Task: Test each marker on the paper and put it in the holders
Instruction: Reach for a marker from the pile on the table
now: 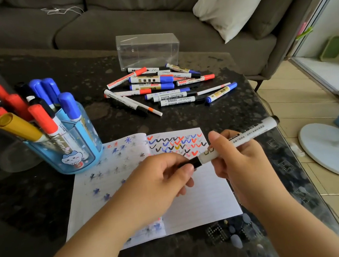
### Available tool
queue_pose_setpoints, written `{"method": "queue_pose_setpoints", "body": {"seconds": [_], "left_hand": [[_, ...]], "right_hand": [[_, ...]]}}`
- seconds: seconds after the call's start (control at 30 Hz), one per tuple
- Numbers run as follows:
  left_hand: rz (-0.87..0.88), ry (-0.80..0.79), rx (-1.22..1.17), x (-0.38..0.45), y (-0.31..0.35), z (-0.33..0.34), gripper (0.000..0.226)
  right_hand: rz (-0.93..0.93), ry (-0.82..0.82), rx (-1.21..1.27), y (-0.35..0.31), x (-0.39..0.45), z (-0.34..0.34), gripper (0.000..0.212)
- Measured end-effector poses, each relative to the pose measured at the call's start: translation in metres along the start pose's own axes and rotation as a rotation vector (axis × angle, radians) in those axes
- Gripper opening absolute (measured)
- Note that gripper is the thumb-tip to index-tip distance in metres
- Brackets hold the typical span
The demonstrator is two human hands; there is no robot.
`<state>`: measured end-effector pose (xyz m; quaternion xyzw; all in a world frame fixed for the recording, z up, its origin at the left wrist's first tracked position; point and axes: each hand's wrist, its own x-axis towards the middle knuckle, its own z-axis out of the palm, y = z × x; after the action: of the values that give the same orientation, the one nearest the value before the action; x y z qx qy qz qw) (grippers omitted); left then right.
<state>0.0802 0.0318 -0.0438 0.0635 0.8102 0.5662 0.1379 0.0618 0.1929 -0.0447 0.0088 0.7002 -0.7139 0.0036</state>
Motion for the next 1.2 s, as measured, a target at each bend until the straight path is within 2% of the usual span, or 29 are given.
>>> {"method": "queue_pose_setpoints", "body": {"seconds": [0.2,0.3,0.4,0.57,0.63,0.77,0.87,1.03,1.13,1.2], "left_hand": [[0.107,0.123,0.132,-0.008,0.002,0.007,0.019],[0.134,0.13,0.166,-0.011,0.005,0.006,0.026],[0.121,0.11,0.175,-0.009,0.003,0.004,0.02],[0.077,0.146,0.185,-0.003,-0.003,0.001,0.012],[0.087,0.187,0.204,-0.002,-0.005,-0.004,0.014],[0.086,0.25,0.265,-0.001,-0.01,-0.015,0.017],[0.041,0.273,0.274,0.002,-0.013,-0.018,0.019],[0.021,0.36,0.132,-0.003,-0.008,-0.036,0.02],[-0.019,0.396,-0.05,-0.027,0.0,-0.054,0.014],[-0.011,0.419,-0.068,-0.044,-0.001,-0.066,0.008]], "right_hand": [[0.014,0.048,0.212,0.003,-0.008,0.017,0.054],[0.024,0.027,0.249,0.0,-0.009,0.021,0.056],[0.05,0.035,0.231,0.001,-0.007,0.02,0.052],[0.032,-0.007,0.021,-0.003,-0.004,0.015,0.031],[0.036,-0.009,-0.02,-0.01,-0.004,0.01,0.032],[0.052,0.095,-0.007,-0.022,-0.003,-0.005,0.028],[0.031,0.076,-0.111,-0.028,-0.005,-0.007,0.03],[0.017,0.03,-0.151,-0.032,-0.009,-0.001,0.014],[-0.055,-0.005,-0.365,-0.03,-0.013,0.003,0.008],[-0.202,-0.048,-0.628,-0.03,-0.017,0.013,0.019]]}}
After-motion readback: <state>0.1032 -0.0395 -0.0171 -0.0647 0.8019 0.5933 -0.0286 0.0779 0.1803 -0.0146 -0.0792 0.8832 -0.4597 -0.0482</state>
